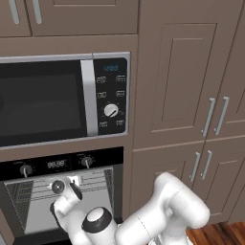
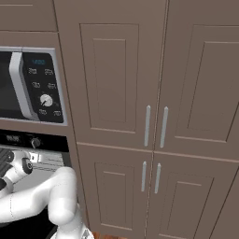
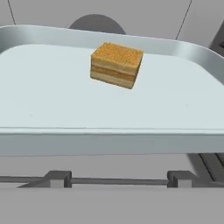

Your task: Take the baked cake out of the oven and place it on the plate for cooling. Then close the oven door.

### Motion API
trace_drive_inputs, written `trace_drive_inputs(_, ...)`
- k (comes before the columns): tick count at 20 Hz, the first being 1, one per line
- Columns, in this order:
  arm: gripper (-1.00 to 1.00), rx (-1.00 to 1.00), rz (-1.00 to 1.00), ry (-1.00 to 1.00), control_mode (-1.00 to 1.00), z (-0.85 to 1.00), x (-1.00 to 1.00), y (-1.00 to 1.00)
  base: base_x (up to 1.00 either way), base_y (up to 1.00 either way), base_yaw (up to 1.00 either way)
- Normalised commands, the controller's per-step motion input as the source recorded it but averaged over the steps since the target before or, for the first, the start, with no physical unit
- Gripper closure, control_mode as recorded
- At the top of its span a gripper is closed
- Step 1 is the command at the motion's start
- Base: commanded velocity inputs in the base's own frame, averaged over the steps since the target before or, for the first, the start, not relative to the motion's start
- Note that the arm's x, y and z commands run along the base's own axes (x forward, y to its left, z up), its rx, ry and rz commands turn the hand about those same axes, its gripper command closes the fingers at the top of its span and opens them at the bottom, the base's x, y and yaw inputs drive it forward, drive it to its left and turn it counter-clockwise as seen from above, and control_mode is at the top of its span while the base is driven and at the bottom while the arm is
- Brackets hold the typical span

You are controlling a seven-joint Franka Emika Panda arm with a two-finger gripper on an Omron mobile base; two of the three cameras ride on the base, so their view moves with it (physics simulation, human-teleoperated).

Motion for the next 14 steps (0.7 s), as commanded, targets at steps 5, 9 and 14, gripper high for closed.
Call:
trace_drive_inputs(5, -1.0, -0.16, 0.03, 0.0, -1.0, -0.94, -0.51, 0.21, 0.0, 0.0, 0.0)
trace_drive_inputs(9, -1.0, -0.14, 0.05, -0.06, -1.0, -0.94, -0.59, 0.27, 0.0, 0.0, 0.0)
trace_drive_inputs(14, -1.0, -0.15, 0.05, -0.05, -1.0, -0.94, -0.63, 0.29, 0.0, 0.0, 0.0)
